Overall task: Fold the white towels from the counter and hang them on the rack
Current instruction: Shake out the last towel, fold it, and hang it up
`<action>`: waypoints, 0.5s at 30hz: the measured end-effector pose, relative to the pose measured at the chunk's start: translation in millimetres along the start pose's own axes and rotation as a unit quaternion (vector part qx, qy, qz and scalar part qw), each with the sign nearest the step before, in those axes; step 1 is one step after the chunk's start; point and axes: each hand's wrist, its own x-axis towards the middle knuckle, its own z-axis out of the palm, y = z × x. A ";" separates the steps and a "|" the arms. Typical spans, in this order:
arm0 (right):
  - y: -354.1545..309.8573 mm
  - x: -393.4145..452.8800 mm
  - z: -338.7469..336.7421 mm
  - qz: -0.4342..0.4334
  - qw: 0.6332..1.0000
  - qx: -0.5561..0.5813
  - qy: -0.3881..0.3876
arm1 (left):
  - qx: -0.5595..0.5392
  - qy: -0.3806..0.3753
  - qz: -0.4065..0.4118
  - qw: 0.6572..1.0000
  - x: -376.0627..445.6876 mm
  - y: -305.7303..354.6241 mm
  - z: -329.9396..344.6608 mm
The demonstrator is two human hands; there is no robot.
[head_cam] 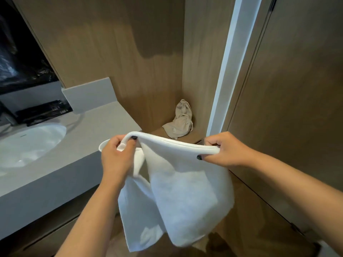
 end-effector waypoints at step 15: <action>39.1 -3.4 6.6 0.280 0.934 -0.220 -0.039 | -0.006 0.063 -0.051 0.997 6.3 -28.3 -14.2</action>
